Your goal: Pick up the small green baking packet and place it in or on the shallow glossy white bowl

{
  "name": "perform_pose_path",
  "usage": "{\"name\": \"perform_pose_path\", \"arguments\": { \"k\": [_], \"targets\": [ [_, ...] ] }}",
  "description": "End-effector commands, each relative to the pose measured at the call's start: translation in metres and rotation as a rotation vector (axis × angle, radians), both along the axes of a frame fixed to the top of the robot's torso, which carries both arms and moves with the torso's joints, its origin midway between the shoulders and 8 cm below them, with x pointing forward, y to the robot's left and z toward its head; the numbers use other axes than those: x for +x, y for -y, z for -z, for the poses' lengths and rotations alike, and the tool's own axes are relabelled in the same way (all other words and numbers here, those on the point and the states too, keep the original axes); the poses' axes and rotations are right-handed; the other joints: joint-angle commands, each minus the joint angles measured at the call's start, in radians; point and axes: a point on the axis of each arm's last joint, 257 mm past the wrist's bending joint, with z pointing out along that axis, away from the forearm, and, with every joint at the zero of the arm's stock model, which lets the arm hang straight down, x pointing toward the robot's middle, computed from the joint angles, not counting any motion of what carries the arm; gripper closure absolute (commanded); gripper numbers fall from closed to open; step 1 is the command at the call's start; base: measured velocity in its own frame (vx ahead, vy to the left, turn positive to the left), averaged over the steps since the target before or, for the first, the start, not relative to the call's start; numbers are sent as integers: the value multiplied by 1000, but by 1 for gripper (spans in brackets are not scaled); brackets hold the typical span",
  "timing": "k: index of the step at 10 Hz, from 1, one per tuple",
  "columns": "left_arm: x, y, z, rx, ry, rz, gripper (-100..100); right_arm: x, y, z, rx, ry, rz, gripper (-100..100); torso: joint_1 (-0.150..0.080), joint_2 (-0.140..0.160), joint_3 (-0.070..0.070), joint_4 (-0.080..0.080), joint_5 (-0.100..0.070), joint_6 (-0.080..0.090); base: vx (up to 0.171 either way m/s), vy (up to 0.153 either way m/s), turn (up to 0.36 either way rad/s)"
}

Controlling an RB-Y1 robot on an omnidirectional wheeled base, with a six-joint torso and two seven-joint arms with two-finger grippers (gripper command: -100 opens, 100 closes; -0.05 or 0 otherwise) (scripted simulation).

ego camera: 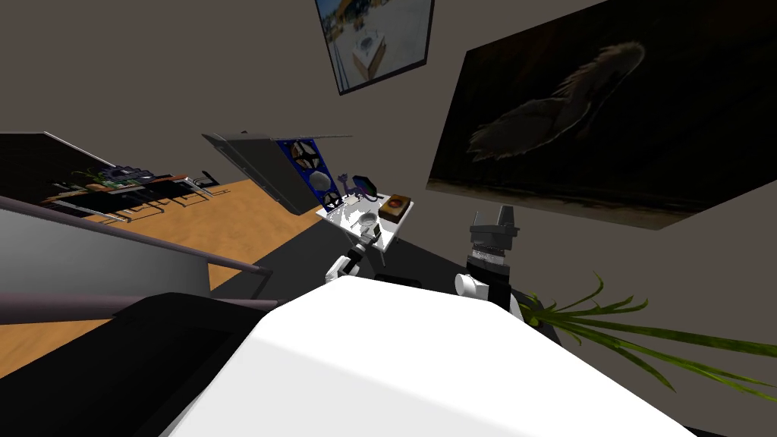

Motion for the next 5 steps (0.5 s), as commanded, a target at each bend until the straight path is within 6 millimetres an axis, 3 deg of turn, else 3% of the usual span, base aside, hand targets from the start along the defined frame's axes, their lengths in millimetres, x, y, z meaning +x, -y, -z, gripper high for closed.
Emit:
{"name": "perform_pose_path", "arguments": {
  "k": [1, 2, 3, 4, 5],
  "targets": [
    [0, 0, 0, 0, 0, 0, -100, 0, 0, 0, 0, 0, 0, 0, 0, 0, 0, 0, 0, 0, 10, 8, 2],
    [0, 0, 1, 4, 0, 1, 0, 0, 0, 0, 0, 0, 0, 0, -1, 1, 0, 0, 0, 0, 0, 0, 0],
    [0, 0, 1, 4, 0, 1, -100, 0, 0, 0, 0, 0, 0, 0, -1, 1, 1, 0, 0, 0, 0, 0, 0],
    [0, 0, 1, 4, 0, 1, 100, 0, 0, 0, 0, 0, 0, 0, -1, 2, 1, 0, 0, 0, 0, 0, 0],
    [0, 0, 1, 4, 0, 1, 100, 0, 0, 0, 0, 0, 0, 0, -1, 2, 1, 0, 0, 0, 0, 0, 0]
  ]
}}
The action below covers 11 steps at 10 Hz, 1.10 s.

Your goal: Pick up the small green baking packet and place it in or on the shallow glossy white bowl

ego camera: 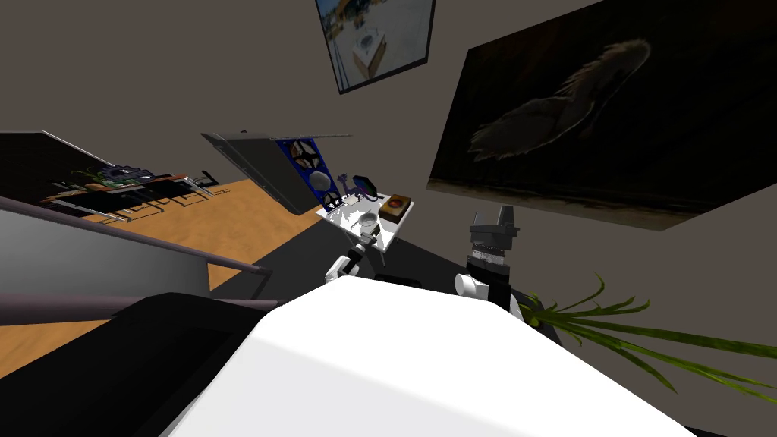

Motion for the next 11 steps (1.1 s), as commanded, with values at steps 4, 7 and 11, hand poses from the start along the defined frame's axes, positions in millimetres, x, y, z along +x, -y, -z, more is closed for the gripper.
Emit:
{"name": "perform_pose_path", "arguments": {
  "k": [4, 7, 11],
  "targets": [
    [0, 0, -1, 4, 3, 1, 0, 0, 0, 0, 0, 0, 0, 0, 1, -1, -1, -1, 1, 0, 0, 0, 0],
    [2, -7, -3, 20, 2, 7, 100, 0, 0, 0, 0, 0, 0, 0, 1, -1, -1, -1, 1, 0, -12, 19, -22],
    [7, -23, -14, 66, 8, 27, 100, 0, 0, 0, 0, 0, 0, 0, 12, 4, 2, 0, 2, -1, -72, 131, -74]
  ]
}}
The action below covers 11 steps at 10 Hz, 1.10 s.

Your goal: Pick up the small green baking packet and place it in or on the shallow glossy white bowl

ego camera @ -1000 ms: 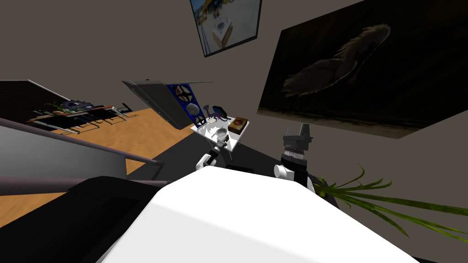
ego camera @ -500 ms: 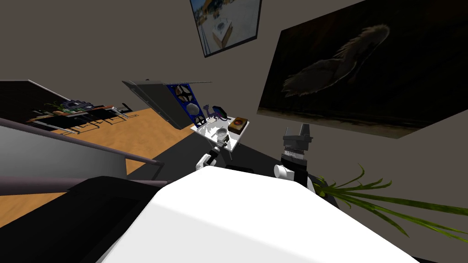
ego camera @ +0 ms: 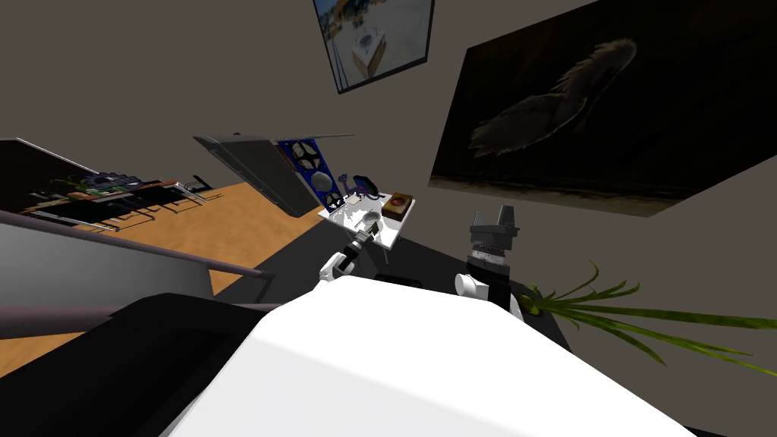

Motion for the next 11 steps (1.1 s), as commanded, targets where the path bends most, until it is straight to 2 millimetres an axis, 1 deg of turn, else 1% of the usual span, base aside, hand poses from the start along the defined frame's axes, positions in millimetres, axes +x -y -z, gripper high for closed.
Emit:
{"name": "perform_pose_path", "arguments": {
  "k": [1, 3, 6, 8, 11],
  "targets": [
    [2, -5, -5, 16, 3, 7, 100, 0, 0, 0, 0, 0, 0, 0, 0, 0, 0, 0, 0, 0, -83, 130, -72],
    [9, -12, -17, 37, 13, 16, 100, 0, 0, 0, 0, 0, 0, 0, -1, -1, 0, 0, -1, 0, -72, 149, -77],
    [29, -15, -44, 28, 38, 15, 100, 0, 0, 0, 0, 0, 0, 0, -2, 0, 0, 1, -1, 0, -71, 134, -106],
    [39, -17, -53, 14, 41, 0, 100, 0, 0, 0, 0, 0, 0, 0, -6, -5, -2, 0, -2, 1, 13, 65, -57],
    [55, -21, -62, -5, 35, -41, 100, 0, 0, 0, 0, 0, 0, 0, -13, -11, -6, -1, -4, 1, 67, 9, -61]
  ]
}}
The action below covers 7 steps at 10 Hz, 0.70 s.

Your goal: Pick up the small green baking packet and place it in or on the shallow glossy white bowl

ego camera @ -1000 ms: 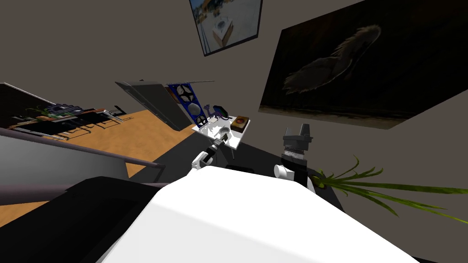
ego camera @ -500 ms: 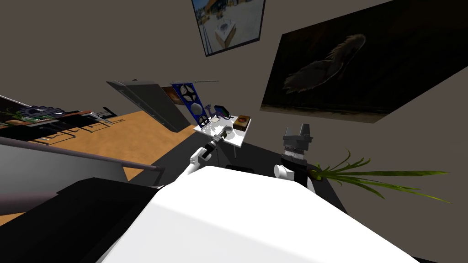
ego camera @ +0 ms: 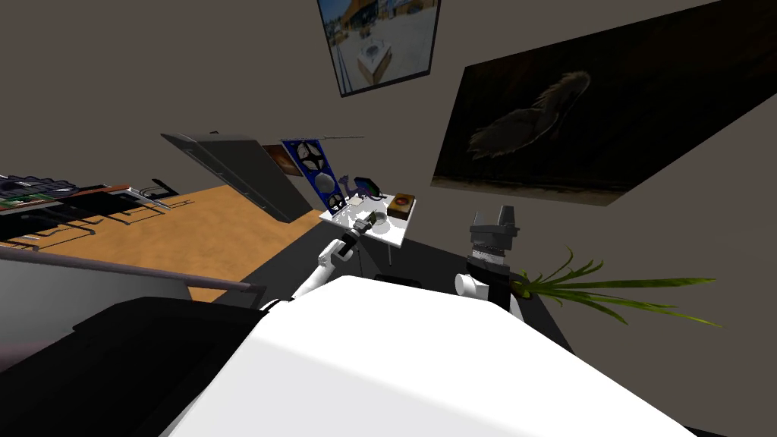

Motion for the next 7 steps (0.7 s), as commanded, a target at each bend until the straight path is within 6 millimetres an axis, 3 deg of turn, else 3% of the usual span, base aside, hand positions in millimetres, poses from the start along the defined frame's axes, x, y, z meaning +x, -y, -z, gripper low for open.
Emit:
{"name": "perform_pose_path", "arguments": {
  "k": [1, 7],
  "targets": [
    [7, -2, -3, -8, -5, -22, 100, 0, 0, 0, 0, 0, 0, 0, 0, 0, 0, 0, 0, 0, 95, 13, -73],
    [25, -7, -12, -26, -15, -81, 100, 0, 0, 0, 0, 0, 0, 0, -2, 0, 0, 0, -1, 0, 73, -2, -50]
  ]
}}
